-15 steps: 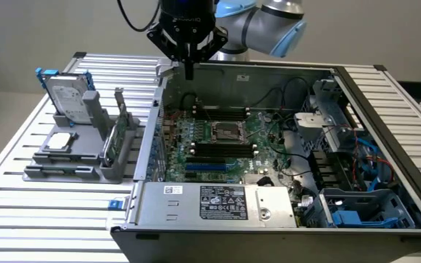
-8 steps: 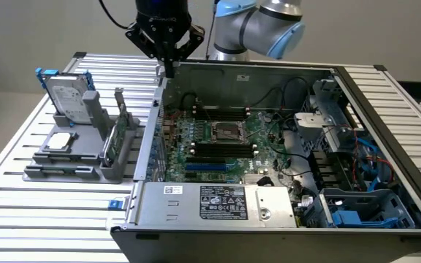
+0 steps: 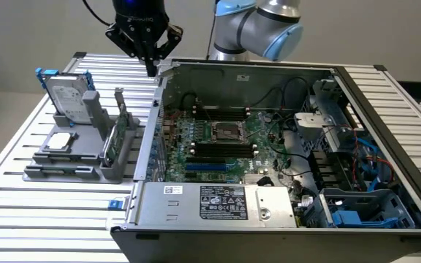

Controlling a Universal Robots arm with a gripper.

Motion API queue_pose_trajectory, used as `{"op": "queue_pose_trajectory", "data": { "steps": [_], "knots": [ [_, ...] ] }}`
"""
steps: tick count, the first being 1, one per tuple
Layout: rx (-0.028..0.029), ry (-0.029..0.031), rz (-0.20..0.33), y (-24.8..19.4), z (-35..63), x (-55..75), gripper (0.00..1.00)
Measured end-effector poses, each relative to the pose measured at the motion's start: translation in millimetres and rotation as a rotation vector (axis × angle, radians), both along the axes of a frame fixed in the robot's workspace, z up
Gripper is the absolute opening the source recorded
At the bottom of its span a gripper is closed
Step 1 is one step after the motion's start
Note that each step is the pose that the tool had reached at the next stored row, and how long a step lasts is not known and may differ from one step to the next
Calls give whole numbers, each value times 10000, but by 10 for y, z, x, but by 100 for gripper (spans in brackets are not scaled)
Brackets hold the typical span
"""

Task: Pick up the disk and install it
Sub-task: 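Reach for the disk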

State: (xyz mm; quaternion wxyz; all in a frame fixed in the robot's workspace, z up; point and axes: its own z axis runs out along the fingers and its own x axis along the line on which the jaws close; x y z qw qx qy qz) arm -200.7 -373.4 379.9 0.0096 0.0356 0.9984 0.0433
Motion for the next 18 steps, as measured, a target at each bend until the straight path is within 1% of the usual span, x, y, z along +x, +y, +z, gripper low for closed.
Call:
{"op": "queue_pose_trajectory", "data": {
  "steps": [5, 18],
  "knots": [
    [-36, -3, 1, 89, -24, -228, 11],
    [-300, -1, 0, 331, -73, -817, 11]
  ]
}}
